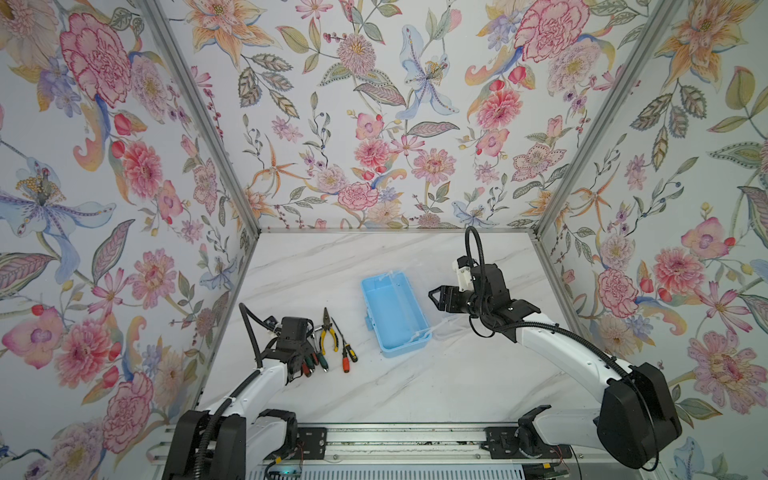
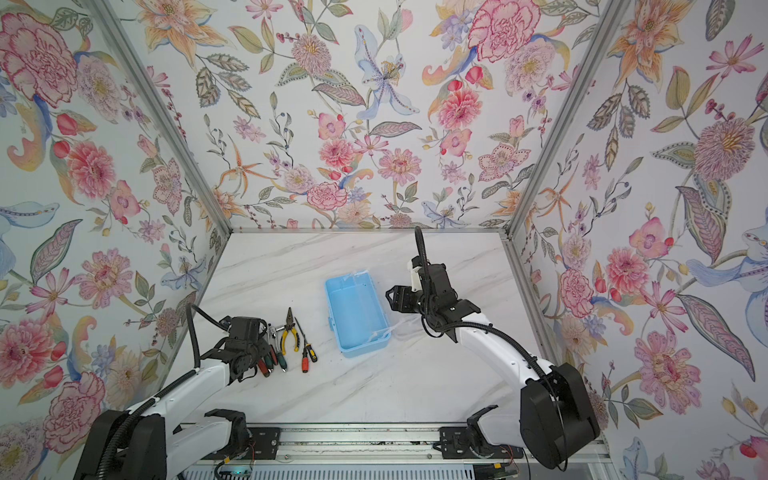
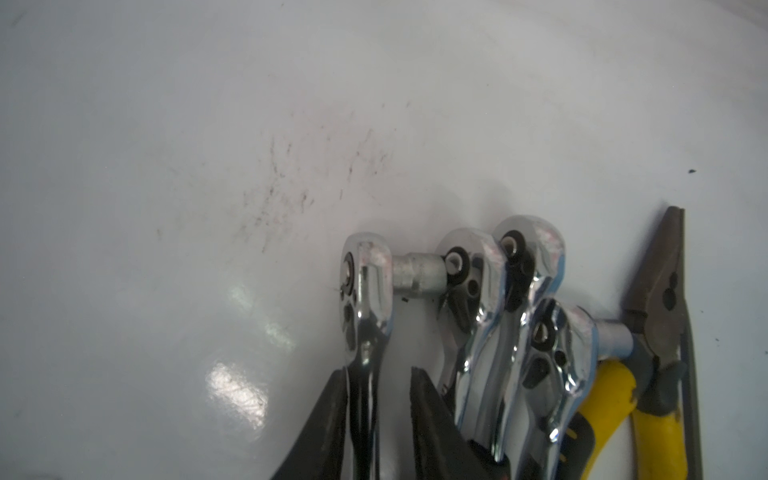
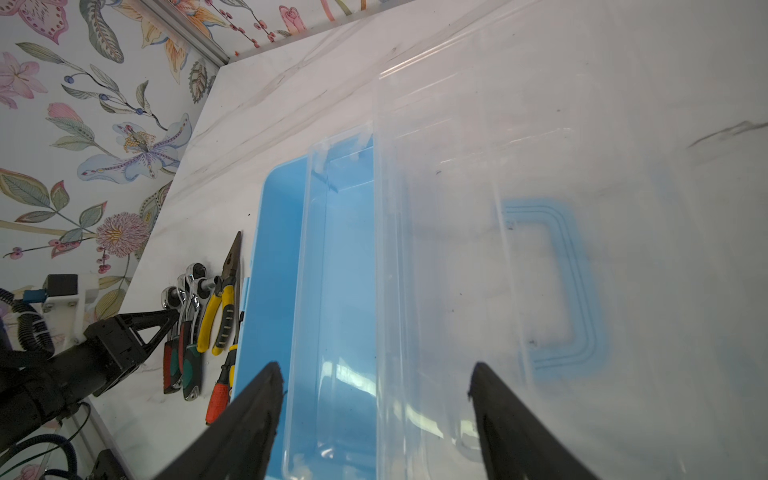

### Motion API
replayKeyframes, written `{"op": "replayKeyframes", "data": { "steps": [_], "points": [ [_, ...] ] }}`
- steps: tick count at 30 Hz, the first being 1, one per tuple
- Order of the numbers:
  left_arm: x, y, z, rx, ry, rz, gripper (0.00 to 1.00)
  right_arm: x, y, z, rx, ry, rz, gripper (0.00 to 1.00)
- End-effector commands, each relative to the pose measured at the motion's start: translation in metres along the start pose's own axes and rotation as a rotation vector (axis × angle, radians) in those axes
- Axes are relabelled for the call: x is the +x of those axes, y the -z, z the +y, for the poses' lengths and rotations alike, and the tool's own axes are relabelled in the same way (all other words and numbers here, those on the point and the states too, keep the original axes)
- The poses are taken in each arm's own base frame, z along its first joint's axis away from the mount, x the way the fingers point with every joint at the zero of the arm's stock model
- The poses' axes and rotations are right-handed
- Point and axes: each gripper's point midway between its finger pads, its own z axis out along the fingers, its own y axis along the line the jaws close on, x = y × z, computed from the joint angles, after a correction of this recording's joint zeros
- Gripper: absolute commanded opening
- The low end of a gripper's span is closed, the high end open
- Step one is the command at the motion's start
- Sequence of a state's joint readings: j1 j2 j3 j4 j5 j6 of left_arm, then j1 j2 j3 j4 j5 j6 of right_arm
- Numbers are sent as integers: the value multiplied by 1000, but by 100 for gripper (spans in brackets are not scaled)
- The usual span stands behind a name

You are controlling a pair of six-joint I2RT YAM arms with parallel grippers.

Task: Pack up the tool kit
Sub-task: 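Lower the left gripper onto the red-handled ratchet wrench and close it, then carry the red-handled ratchet into the blue box with the left gripper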

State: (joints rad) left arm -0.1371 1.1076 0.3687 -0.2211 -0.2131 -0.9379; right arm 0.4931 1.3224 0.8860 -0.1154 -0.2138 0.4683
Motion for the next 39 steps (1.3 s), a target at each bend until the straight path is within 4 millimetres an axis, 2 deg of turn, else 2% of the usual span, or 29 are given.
{"op": "replayKeyframes", "data": {
  "steps": [1, 9, 11, 19, 21, 22, 31, 33, 36, 39],
  "points": [
    [8, -6, 4, -11, -27, 29, 29, -4, -2, 2, -15, -6, -12, 72],
    [12, -10, 4, -5, -39, 34, 25, -6, 1, 2, -11, -5, -22, 72],
    [12, -11, 2, 6, -38, 37, 14, -5, 0, 2, -12, -4, -20, 72],
    [12, -12, -8, 51, -45, 48, 9, -6, 1, -2, 8, -2, -26, 73],
    [9, -9, -12, 62, -53, 49, 6, -6, 0, -2, 7, -2, -24, 73],
    [7, -7, -13, 61, -59, 51, 1, -6, 0, -1, 7, -2, -21, 73],
    [-19, 21, -16, 48, -126, 11, 0, -13, 6, -2, 31, 7, -35, 73],
    [-26, 35, -29, 112, -121, 2, 0, -14, 8, -2, 37, 10, -39, 73],
    [-41, 66, -66, 237, -98, -45, 0, -16, 12, -3, 49, 13, -50, 73],
    [-49, 98, -128, 410, -84, -82, 0, -18, 14, -5, 64, 10, -61, 73]
  ]
}}
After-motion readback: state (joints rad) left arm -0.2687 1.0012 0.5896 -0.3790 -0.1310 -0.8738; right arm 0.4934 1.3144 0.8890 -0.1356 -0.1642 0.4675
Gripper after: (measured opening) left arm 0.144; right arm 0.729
